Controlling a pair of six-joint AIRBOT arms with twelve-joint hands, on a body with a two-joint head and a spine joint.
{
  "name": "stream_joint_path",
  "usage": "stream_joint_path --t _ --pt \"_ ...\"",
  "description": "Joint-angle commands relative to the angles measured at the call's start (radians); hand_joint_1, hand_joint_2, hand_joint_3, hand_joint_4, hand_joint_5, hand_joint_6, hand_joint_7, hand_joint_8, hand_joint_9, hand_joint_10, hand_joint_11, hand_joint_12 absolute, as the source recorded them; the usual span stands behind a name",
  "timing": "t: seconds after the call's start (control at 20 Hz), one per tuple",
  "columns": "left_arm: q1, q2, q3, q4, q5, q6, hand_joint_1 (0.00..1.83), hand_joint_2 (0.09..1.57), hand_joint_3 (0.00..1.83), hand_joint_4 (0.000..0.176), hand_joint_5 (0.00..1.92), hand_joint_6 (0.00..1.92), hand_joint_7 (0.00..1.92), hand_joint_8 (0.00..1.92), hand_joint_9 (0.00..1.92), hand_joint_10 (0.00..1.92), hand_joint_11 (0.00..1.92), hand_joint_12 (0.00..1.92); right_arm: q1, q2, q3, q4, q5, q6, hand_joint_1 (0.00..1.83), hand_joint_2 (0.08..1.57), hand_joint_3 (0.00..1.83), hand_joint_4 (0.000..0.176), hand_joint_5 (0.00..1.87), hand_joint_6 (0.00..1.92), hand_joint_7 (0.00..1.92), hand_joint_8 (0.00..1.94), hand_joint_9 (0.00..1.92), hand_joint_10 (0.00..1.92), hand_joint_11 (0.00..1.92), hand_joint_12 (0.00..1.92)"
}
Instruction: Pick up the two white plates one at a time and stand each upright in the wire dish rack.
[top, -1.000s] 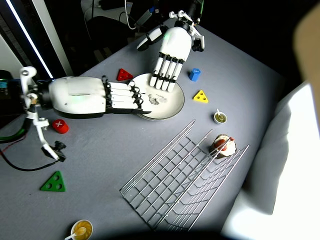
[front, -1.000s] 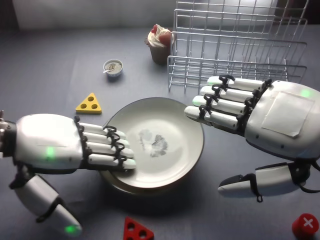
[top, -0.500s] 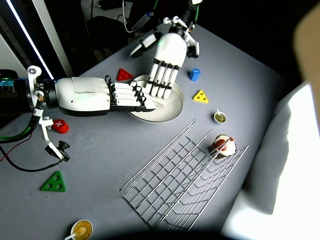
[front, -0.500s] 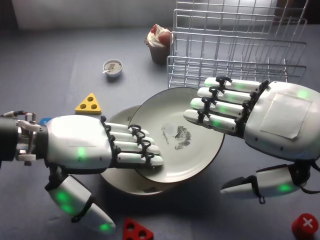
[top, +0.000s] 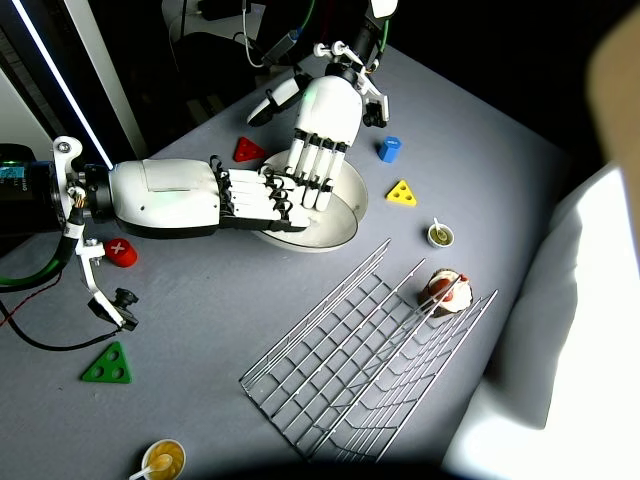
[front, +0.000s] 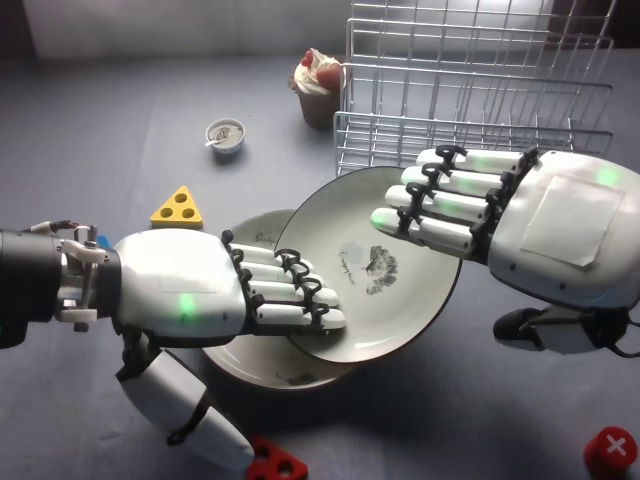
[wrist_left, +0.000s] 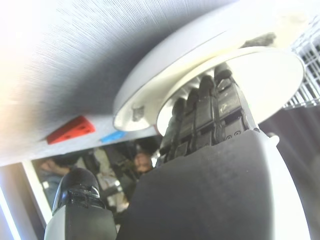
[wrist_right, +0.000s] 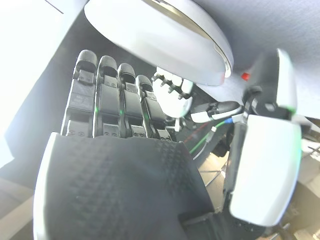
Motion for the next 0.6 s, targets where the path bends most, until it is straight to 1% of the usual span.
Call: stream_joint_path --t 0.0,0.15,0.25,0.3,0.55 --pt "-0.004 -0.015 -0.012 0.004 -0.029 -0.001 0.0 0.93 0.0 0.0 0.09 0.0 0.08 0.0 0.06 0.01 0.09 0.01 0.019 -0.004 0.002 0.001 0.112 -0.008 1.11 0.92 0.01 0.0 0.16 0.02 0.16 0.0 0.2 0.0 0.24 0.04" --pt "-0.017 -0.019 -0.024 0.003 -0.025 -0.001 0.0 0.94 0.0 0.0 0.07 0.0 0.06 0.0 0.04 0.0 0.09 0.01 0.037 -0.018 0.007 0.002 0.112 -0.019 1.13 0.93 0.01 0.0 0.17 0.01 0.13 0.0 0.16 0.0 0.24 0.04" --pt "-0.02 -0.02 -0.028 0.004 -0.026 -0.001 0.0 0.94 0.0 0.0 0.08 0.0 0.07 0.01 0.05 0.0 0.09 0.01 0.051 -0.033 0.013 0.01 0.113 -0.034 1.17 0.93 0.0 0.0 0.25 0.01 0.19 0.01 0.21 0.01 0.29 0.06" --pt "-0.02 -0.021 -0.028 0.004 -0.026 -0.001 0.0 0.93 0.0 0.0 0.09 0.01 0.08 0.01 0.06 0.01 0.1 0.02 0.054 -0.039 0.017 0.018 0.112 -0.039 1.19 0.94 0.01 0.0 0.26 0.01 0.18 0.0 0.2 0.0 0.27 0.06" --pt "-0.02 -0.021 -0.028 0.008 -0.025 -0.001 0.0 0.94 0.0 0.0 0.06 0.0 0.05 0.0 0.03 0.0 0.07 0.0 0.055 -0.082 0.052 0.049 0.111 -0.065 1.19 0.97 0.0 0.0 0.34 0.01 0.28 0.01 0.27 0.01 0.33 0.08"
